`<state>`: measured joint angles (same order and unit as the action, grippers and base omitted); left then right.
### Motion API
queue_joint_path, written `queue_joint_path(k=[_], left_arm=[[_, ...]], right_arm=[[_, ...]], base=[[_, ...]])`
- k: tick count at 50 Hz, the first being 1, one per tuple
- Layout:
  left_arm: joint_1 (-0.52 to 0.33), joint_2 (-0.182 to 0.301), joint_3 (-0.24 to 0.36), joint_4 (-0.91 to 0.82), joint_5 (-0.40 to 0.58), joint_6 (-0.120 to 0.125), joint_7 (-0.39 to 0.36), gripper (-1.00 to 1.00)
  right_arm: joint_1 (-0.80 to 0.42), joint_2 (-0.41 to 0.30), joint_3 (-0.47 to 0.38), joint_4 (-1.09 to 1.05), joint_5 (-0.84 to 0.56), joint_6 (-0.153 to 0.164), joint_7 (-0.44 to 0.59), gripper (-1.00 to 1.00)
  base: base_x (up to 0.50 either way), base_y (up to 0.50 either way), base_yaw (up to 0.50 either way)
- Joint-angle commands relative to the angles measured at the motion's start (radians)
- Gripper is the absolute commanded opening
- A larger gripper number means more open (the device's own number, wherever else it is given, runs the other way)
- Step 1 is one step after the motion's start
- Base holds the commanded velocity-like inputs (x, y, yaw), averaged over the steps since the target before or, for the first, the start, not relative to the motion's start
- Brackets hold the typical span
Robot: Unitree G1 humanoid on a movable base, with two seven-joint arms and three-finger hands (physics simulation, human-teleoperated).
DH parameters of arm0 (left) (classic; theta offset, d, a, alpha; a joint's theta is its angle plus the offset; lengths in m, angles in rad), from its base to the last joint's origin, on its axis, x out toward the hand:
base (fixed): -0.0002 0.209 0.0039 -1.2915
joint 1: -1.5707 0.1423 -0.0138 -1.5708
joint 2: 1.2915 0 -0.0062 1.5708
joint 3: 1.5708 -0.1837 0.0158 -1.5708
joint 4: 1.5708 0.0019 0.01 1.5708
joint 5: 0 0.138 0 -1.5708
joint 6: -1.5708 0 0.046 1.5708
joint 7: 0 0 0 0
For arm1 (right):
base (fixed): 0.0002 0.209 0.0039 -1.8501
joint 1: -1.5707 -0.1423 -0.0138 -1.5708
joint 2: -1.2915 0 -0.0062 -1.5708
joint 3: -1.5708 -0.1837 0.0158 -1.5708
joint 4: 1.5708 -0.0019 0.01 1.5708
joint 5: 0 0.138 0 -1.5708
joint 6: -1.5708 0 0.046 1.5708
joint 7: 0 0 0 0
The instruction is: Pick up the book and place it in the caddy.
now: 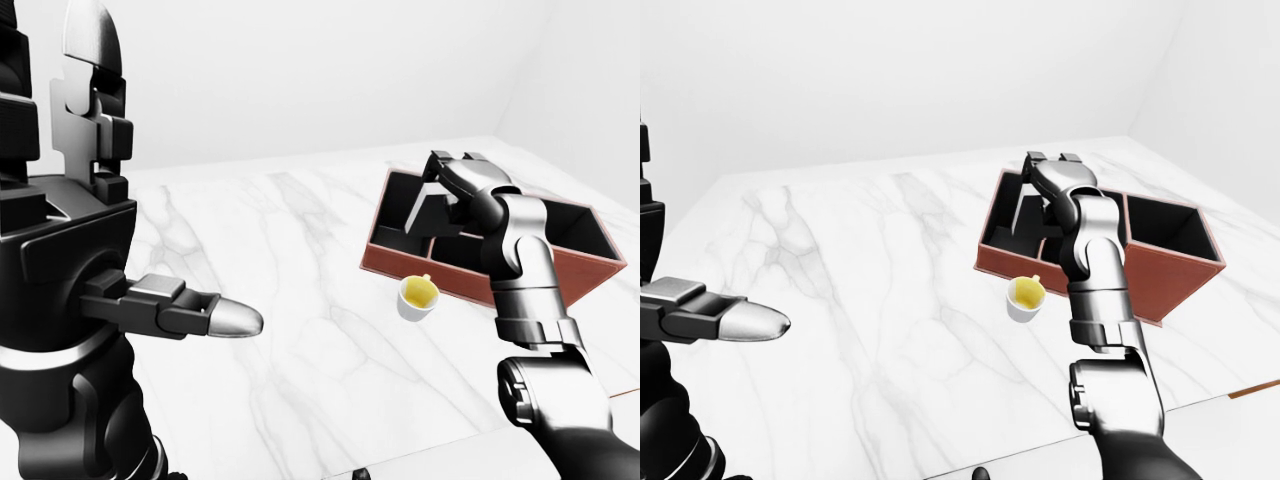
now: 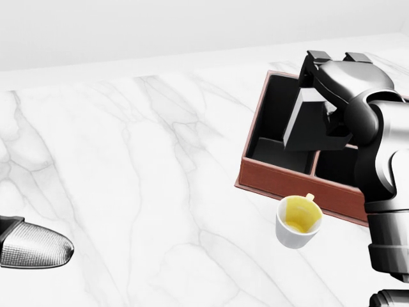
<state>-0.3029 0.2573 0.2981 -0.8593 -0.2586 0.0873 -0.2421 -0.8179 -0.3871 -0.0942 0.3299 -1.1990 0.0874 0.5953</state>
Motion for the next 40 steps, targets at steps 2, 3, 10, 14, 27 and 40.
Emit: queue_joint_path(k=[2, 3, 10, 14, 27, 40], left_arm=[[-0.003, -0.002, -0.002, -0.008, 0.001, 0.000, 0.002, 1.00], [-0.002, -0.003, -0.002, -0.007, 0.002, 0.000, 0.003, 1.00], [0.005, -0.005, -0.003, -0.015, 0.005, 0.000, 0.000, 1.00], [0.006, -0.006, -0.002, -0.019, 0.003, 0.000, 0.000, 1.00], [0.012, -0.011, -0.012, -0.024, 0.014, 0.000, -0.002, 1.00], [0.012, -0.018, -0.017, -0.028, 0.025, 0.000, -0.006, 1.00]], right_arm=[[0.008, -0.044, -0.021, 0.022, -0.037, 0.000, -0.044, -1.00], [0.010, -0.045, -0.023, 0.024, -0.035, 0.000, -0.048, -1.00], [0.030, -0.057, -0.029, 0.033, -0.035, 0.000, -0.059, -1.00], [0.030, -0.064, -0.036, 0.044, -0.024, 0.000, -0.073, -1.00], [0.013, -0.112, -0.045, 0.051, -0.005, 0.000, -0.099, -1.00], [0.021, -0.138, -0.059, 0.065, -0.019, 0.000, -0.125, -1.00]], base=[[0.00, 0.00, 0.00], [0.00, 0.00, 0.00], [0.00, 0.00, 0.00], [0.00, 0.00, 0.00], [0.00, 0.00, 0.00], [0.00, 0.00, 0.00]])
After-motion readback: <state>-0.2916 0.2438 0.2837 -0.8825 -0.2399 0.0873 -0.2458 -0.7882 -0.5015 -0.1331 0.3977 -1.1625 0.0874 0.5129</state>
